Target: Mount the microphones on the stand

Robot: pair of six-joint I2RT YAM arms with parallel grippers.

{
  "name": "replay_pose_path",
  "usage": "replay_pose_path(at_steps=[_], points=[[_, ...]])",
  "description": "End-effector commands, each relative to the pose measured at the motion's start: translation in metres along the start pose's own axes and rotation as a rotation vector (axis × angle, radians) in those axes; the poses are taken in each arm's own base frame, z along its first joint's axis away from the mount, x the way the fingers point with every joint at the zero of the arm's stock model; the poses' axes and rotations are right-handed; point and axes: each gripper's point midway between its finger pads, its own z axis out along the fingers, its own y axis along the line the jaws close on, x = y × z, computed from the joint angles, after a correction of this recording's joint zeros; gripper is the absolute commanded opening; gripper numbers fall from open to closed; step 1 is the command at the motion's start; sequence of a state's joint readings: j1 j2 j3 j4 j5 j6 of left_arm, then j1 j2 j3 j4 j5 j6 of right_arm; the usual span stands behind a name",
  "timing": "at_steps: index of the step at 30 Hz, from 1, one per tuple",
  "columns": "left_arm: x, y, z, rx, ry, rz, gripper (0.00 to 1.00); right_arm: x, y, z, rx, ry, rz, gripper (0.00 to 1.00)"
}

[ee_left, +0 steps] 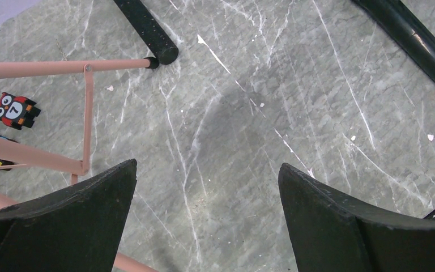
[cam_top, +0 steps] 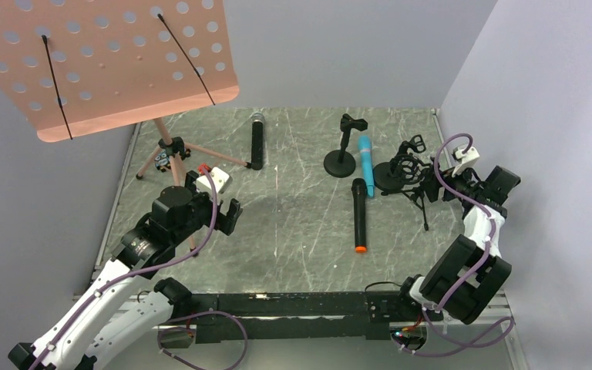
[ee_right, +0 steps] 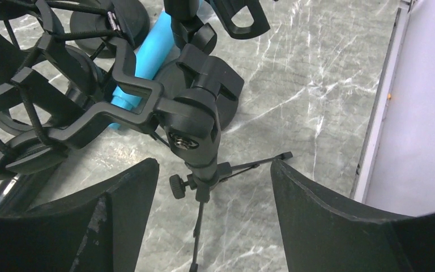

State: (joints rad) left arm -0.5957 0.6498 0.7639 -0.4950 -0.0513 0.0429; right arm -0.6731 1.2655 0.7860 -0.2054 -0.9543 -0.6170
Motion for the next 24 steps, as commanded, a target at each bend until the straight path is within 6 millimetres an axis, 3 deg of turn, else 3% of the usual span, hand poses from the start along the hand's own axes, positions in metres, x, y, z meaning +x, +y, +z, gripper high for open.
replay_pose_path(at_steps=[1, 8, 24], points=[[-0.009, 0.003, -0.002, -0.016, -0.035, 0.016, 0.99, -0.018, -0.003, 0.005, -0.021, -0.105, -0.090, 0.77], [-0.007, 0.004, 0.000, -0.019, -0.025, 0.017, 0.99, -0.019, -0.005, 0.013, -0.054, -0.159, -0.108, 0.69], [-0.005, 0.003, 0.002, -0.014, -0.015, 0.017, 0.99, -0.020, 0.008, 0.018, -0.178, -0.184, -0.093, 0.36]])
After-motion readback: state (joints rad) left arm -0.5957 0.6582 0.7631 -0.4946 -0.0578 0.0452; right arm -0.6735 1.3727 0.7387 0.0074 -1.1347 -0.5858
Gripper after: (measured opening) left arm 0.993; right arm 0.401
